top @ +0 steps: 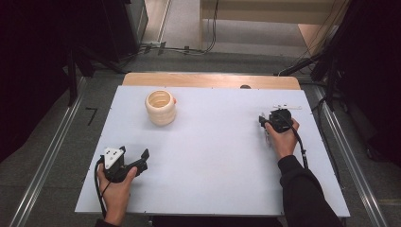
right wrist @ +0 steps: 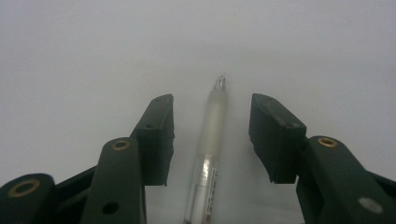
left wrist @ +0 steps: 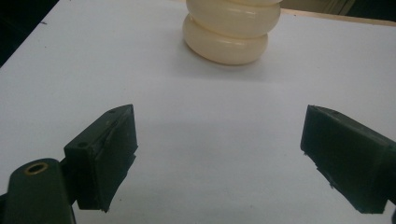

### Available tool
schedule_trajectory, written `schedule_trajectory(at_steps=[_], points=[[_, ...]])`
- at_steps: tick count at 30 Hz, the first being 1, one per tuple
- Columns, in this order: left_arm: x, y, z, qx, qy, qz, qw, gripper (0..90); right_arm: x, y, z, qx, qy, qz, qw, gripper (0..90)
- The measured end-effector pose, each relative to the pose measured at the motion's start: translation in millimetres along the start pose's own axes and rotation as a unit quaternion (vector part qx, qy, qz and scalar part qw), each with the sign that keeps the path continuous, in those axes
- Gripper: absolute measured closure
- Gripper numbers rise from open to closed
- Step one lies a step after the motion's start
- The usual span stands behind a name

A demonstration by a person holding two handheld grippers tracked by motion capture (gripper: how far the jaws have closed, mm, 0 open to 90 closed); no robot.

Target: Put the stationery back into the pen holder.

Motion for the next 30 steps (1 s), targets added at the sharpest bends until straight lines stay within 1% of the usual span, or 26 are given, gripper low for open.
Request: schedule_trajectory(at_steps=[1, 3, 7, 10, 14, 18, 21, 26, 28, 30], points=[[0.0, 0.0, 0.0, 0.000, 0.000, 0.000, 1.0000, 11.3, 0.3, -1.1, -1.3, 0.001, 0.001, 0.000, 1.0000, 49.1], [0.3, -0.2, 0.1, 0.000, 0.001, 0.001, 1.0000, 11.3, 1.1, -3.3, -3.0, -0.002, -0.006, 0.000, 1.0000, 49.9], [0.5, -0.1, 0.0, 0.001, 0.001, 0.002, 1.0000, 11.2, 3.1, -8.3, -5.7, -0.008, -0.003, 0.005, 0.9999, 52.2], [0.2, 0.0, 0.0, 0.000, 0.001, 0.002, 1.0000, 11.3, 3.1, -10.7, -7.5, -0.014, -0.002, 0.009, 0.9999, 56.5], [0.0, -0.2, 0.0, 0.001, 0.001, 0.004, 1.0000, 11.3, 5.5, -11.4, -7.4, -0.020, -0.003, 0.015, 0.9997, 62.3], [0.7, -0.1, 0.0, 0.001, 0.001, 0.003, 1.0000, 11.3, 6.1, -10.3, -7.7, -0.028, -0.006, 0.012, 0.9995, 64.0], [0.8, -0.2, 0.1, 0.000, 0.000, 0.002, 1.0000, 11.2, 4.5, -10.5, -8.3, -0.037, 0.005, 0.016, 0.9992, 64.1], [0.9, -0.1, -0.1, 0.001, 0.001, 0.003, 1.0000, 11.3, 0.8, -13.0, -11.0, -0.051, 0.027, 0.030, 0.9979, 70.0], [0.7, -0.1, -0.1, 0.001, 0.001, 0.003, 1.0000, 11.3, -1.5, -13.9, -11.8, -0.055, 0.030, 0.032, 0.9976, 72.8], [0.6, 0.0, 0.0, 0.000, 0.002, 0.003, 1.0000, 11.3, -2.3, -14.3, -12.3, -0.058, 0.030, 0.033, 0.9973, 73.6]])
Point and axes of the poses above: each handheld gripper's, and its own axes: y roughly backward along the jaws, z roughly out of its underside, x roughly to its right, the point moved 7 cm from there along -y, roughly forward along the jaws, and after that the axes turned 5 degrees about x, right-handed, at the moved point
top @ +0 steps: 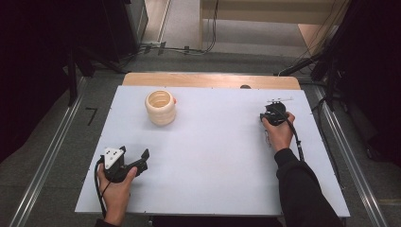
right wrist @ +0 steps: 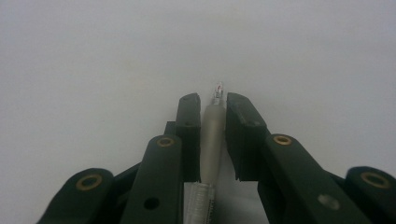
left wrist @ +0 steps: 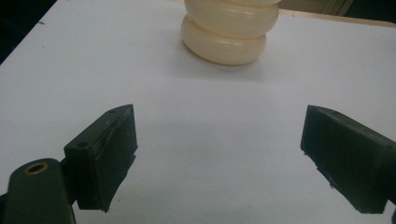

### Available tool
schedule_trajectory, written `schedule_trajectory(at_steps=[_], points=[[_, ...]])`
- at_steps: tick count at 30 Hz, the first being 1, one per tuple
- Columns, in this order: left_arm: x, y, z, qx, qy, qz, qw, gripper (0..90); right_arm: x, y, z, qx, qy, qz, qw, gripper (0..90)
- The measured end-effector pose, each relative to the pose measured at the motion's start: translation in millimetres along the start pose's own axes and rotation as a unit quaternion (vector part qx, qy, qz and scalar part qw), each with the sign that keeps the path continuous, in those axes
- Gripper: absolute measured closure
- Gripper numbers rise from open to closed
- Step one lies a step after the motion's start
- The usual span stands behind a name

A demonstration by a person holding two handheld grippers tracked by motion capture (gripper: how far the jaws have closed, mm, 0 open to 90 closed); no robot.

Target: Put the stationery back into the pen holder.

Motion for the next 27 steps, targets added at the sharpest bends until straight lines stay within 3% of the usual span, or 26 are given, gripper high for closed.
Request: schedule_trajectory(at_steps=[6, 17, 27], points=[[0.6, 0.2, -0.1, 0.000, -0.001, 0.001, 1.0000, 11.3, 2.5, -0.1, -0.6, -0.003, -0.015, -0.008, 0.9998, 77.3], [0.1, 0.2, -0.3, 0.001, -0.001, 0.001, 1.0000, 11.3, -1.8, 2.1, -1.8, 0.002, 0.000, -0.011, 0.9999, 78.0], [0.4, 0.6, -0.4, 0.001, -0.002, 0.001, 1.0000, 11.3, -19.2, 13.6, -10.8, 0.018, 0.017, -0.033, 0.9991, 78.1]])
Point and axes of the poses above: each handheld gripper's, and its own axes: y roughly backward along the jaws, z roughly out of its underside, x roughly to its right, the point moved 7 cm from there along -y, roughly forward along the jaws, and after that the axes turned 5 degrees about x, right-handed, at the moved point
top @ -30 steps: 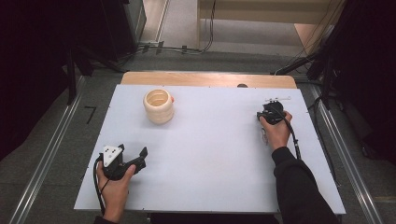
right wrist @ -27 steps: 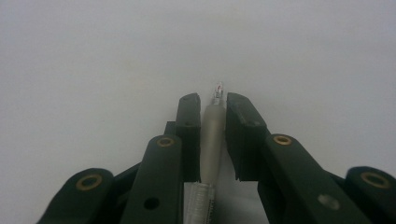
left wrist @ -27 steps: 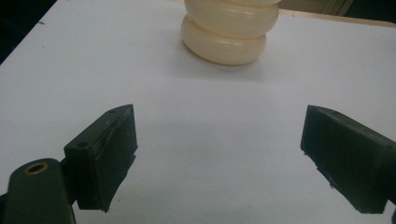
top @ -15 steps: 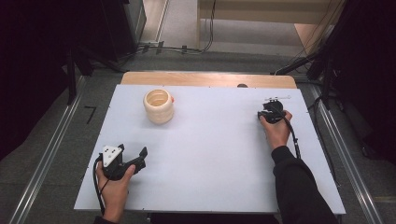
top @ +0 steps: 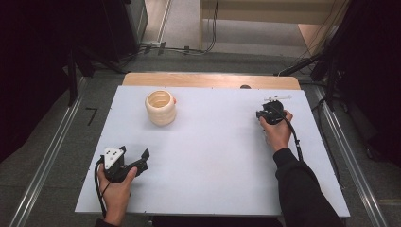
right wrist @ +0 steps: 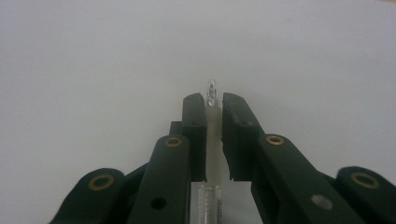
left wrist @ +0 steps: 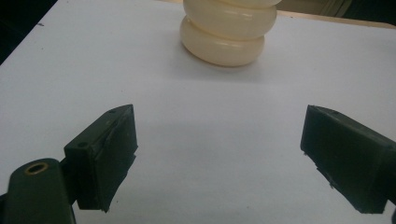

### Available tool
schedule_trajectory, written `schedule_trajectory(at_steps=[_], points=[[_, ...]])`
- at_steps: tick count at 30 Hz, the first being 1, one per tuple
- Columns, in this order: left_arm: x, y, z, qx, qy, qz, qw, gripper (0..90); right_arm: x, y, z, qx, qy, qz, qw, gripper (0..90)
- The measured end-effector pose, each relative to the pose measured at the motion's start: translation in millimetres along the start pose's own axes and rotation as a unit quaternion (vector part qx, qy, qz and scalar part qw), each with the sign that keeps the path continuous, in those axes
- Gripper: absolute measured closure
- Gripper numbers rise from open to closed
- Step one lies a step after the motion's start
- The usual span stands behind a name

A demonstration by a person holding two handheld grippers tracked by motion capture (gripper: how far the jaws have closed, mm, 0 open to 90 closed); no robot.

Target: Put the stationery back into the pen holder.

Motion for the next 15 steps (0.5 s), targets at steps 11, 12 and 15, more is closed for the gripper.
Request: schedule_trajectory(at_steps=[11, 12, 15], points=[[0.3, 0.2, -0.3, 0.001, 0.001, 0.002, 1.0000, 11.3, -31.4, 11.1, -20.8, 0.023, 0.023, -0.034, 0.9989, 78.2], [0.3, 0.2, -0.3, 0.001, 0.001, 0.002, 1.0000, 11.3, -34.4, 11.9, -22.6, 0.024, 0.024, -0.036, 0.9988, 78.2], [0.5, 0.1, -0.3, 0.001, 0.001, 0.002, 1.0000, 11.3, -43.8, 13.5, -27.8, 0.026, 0.032, -0.044, 0.9982, 78.2]])
Point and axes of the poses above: each handheld gripper's, and its own axes: y roughly backward along the jaws, z roughly out of its underside, x roughly to its right, the point moved 7 cm from there along -y, roughly forward along the jaws, and after that the axes turned 5 degrees about x, right-handed, at the moved point
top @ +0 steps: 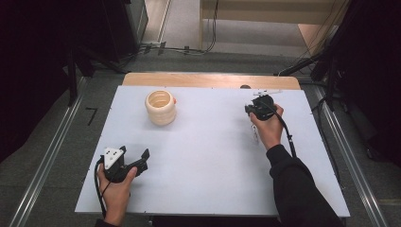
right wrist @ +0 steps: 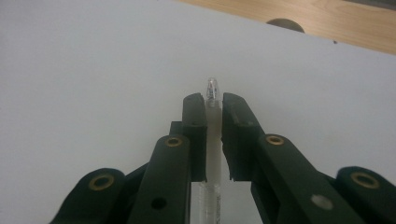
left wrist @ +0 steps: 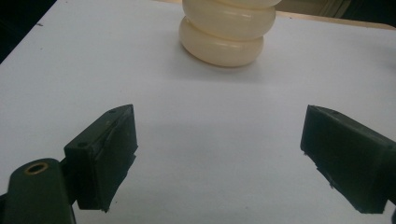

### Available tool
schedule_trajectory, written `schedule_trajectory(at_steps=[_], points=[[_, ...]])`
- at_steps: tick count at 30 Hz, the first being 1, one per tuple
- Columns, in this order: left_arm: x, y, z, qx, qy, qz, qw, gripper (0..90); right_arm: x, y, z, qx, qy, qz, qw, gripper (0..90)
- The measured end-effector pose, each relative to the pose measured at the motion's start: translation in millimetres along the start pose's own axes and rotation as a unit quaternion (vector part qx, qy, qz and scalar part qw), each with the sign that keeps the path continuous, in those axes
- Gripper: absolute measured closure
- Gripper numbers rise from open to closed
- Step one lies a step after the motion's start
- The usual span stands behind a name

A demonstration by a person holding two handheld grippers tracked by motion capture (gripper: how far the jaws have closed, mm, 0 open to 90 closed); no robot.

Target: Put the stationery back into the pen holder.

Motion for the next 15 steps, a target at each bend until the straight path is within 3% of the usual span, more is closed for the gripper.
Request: schedule_trajectory(at_steps=[9, 15], points=[[0.6, 0.0, 0.0, 0.000, 0.000, 0.002, 1.0000, 11.3, -32.3, -0.4, -14.0, 0.009, 0.025, -0.030, 0.9992, 78.2], [0.8, 0.1, -0.4, 0.002, 0.001, 0.003, 1.0000, 11.3, -46.4, 0.1, -20.8, 0.020, 0.036, -0.042, 0.9983, 78.3]])
Point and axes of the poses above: each handheld gripper's, and its own axes: y roughly backward along the jaws, z roughly out of its underside, x roughly to its right, the point moved 7 cm from there along -y, roughly forward along the jaws, and after that the axes turned 5 degrees about x, right-handed, at the moved point
